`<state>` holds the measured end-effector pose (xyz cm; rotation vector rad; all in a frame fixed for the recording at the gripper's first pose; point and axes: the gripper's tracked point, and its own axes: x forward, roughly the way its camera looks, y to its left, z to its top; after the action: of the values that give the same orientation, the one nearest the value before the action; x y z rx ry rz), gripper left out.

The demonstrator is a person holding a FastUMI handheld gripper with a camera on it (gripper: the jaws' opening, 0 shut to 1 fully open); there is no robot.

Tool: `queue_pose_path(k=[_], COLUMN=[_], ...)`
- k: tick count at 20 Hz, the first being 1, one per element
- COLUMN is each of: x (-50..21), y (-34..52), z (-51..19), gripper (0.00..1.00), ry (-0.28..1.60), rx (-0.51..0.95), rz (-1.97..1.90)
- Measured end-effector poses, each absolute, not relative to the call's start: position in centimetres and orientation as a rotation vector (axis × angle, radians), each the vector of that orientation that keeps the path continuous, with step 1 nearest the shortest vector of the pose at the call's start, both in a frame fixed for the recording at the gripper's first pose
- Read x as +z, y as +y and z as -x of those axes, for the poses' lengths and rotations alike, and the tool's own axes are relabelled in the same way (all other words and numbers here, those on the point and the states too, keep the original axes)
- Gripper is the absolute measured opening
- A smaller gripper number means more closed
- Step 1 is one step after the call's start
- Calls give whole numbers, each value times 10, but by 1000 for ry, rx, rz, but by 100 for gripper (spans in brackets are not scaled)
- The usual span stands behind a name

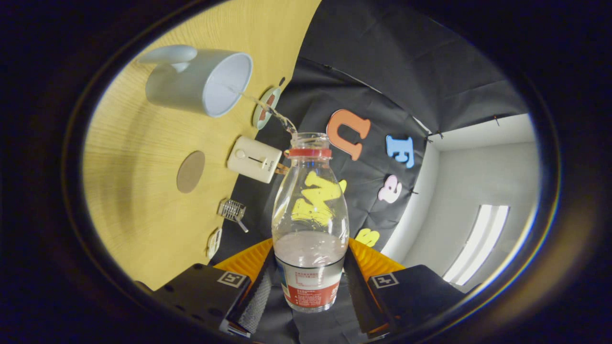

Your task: Take the bottle from table, then pour the juice into the cup, finally place the bottle on the coaster

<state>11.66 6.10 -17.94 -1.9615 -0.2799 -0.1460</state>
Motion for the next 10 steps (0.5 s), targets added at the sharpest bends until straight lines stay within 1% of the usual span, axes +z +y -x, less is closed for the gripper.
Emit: queue_pose_path(k=[10], x=[-159], y=[68], z=[-111], gripper=[80], ry=[-330], rx=[-185], rz=[2018])
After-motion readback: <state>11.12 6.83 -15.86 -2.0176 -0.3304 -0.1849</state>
